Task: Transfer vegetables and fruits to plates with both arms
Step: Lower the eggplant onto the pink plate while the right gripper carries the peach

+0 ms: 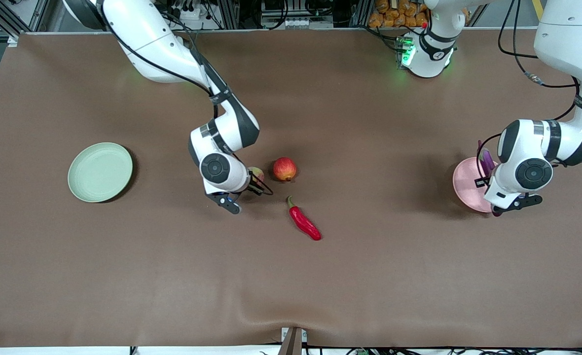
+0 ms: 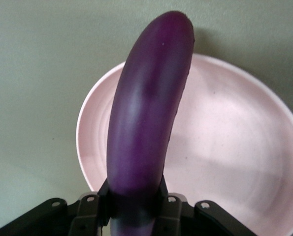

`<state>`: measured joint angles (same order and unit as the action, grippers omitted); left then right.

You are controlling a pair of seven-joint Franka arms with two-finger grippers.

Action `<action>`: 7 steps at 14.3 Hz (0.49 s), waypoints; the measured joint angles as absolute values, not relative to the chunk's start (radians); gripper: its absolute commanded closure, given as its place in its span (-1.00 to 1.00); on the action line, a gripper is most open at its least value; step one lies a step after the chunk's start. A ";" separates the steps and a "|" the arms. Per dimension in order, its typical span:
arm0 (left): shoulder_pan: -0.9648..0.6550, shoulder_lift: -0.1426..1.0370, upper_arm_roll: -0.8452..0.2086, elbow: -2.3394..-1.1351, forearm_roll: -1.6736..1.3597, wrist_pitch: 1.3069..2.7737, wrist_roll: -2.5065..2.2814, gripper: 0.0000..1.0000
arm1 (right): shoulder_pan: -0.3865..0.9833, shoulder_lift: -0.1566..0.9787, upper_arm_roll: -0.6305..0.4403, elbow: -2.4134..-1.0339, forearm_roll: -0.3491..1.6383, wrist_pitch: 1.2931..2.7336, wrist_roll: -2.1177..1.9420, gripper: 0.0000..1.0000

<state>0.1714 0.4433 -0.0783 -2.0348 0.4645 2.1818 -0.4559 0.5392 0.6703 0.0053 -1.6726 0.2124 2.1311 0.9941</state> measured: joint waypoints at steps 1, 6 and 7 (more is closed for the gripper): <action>0.173 0.446 -0.076 -2.033 0.467 2.191 -0.457 0.28 | 0.512 0.648 0.000 -1.660 0.212 2.047 0.958 1.00; 0.205 0.447 -0.075 -2.029 0.495 2.198 -0.457 -0.90 | 0.261 0.459 -0.012 -1.642 0.160 1.659 0.606 1.00; 0.209 0.447 -0.075 -2.029 0.496 2.199 -0.457 -1.00 | 0.194 0.429 -0.013 -1.655 0.109 1.618 0.497 1.00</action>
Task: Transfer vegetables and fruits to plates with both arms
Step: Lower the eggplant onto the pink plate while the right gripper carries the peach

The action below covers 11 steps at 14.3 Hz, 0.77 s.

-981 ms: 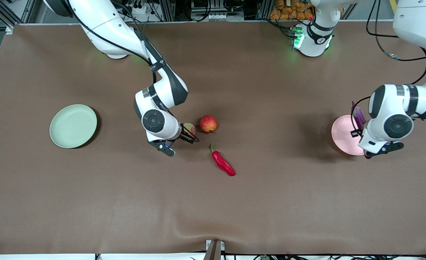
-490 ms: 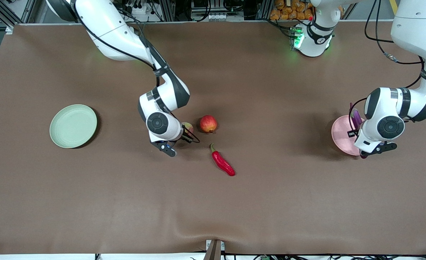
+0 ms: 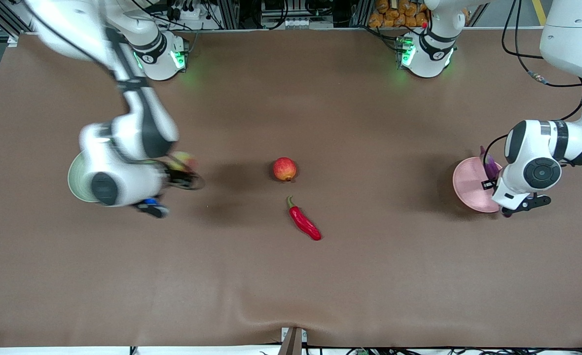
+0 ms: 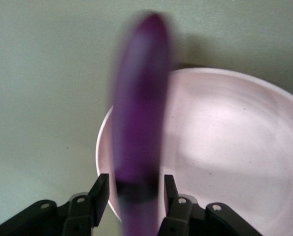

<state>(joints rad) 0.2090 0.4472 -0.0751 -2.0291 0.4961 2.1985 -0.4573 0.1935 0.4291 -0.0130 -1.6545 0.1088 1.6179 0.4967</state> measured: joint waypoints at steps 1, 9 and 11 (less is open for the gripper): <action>0.210 0.448 -0.075 -2.029 0.496 2.199 -0.457 -1.00 | 0.124 0.405 -0.015 -1.678 0.060 1.603 0.379 1.00; 0.207 0.447 -0.086 -2.022 0.497 2.199 -0.474 -1.00 | -0.287 0.404 -0.018 -1.983 -0.060 2.006 -0.209 1.00; 0.200 0.435 -0.109 -2.010 0.497 2.193 -0.516 -1.00 | -0.315 0.411 -0.017 -2.044 -0.061 2.062 -0.228 1.00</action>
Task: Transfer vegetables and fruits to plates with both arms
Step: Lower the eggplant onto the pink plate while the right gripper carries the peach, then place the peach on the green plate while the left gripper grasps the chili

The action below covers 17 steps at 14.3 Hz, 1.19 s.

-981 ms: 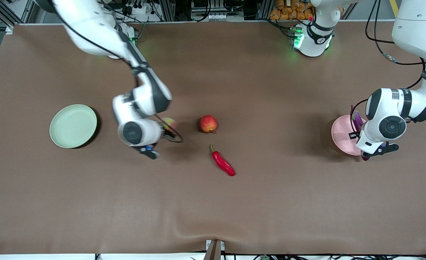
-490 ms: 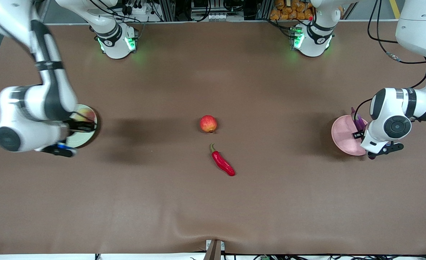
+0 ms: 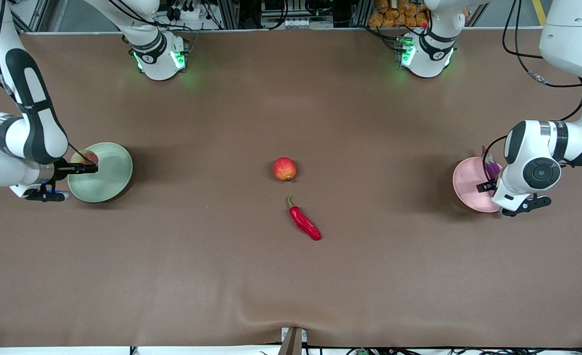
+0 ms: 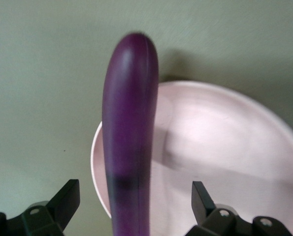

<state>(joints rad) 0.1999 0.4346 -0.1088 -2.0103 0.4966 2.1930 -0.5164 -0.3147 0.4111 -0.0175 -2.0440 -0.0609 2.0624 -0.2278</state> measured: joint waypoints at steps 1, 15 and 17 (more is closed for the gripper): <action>0.194 0.428 -0.131 -2.000 0.497 2.171 -0.554 -1.00 | -0.315 0.411 -0.015 -2.057 -0.061 2.068 -0.228 1.00; -0.267 0.731 -0.272 -1.446 0.264 1.960 -1.516 -1.00 | -0.351 0.445 -0.002 -1.890 -0.090 1.891 -0.290 -1.00; -0.350 0.787 -0.251 -1.372 0.264 2.035 -1.613 -1.00 | -0.342 0.442 -0.001 -1.819 -0.080 1.785 -0.291 -1.00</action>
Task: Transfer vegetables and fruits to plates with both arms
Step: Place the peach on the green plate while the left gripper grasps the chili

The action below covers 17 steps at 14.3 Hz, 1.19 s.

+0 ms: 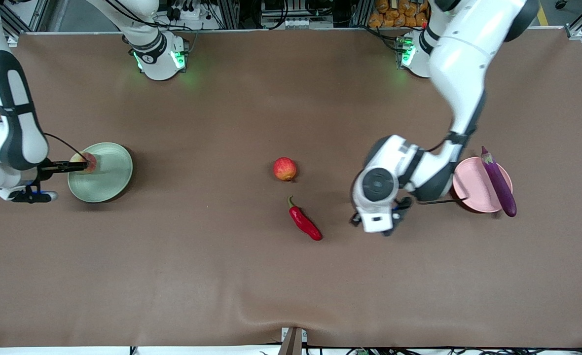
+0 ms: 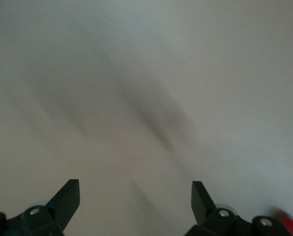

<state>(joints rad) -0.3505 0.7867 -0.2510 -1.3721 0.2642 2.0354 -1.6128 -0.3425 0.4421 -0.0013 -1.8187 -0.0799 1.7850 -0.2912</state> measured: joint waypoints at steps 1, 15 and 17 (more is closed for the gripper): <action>-0.396 0.805 -0.227 -1.355 0.264 2.093 -1.648 -1.00 | -0.338 0.441 -0.001 -1.787 -0.078 1.738 -0.291 -1.00; -0.825 0.977 0.145 -1.283 0.264 2.487 -1.872 -1.00 | -0.170 0.434 0.010 -1.595 0.087 1.411 0.078 -1.00; -0.844 1.002 0.166 -1.273 0.264 2.506 -1.904 0.63 | -0.171 0.434 0.008 -1.587 0.102 1.398 0.116 -1.00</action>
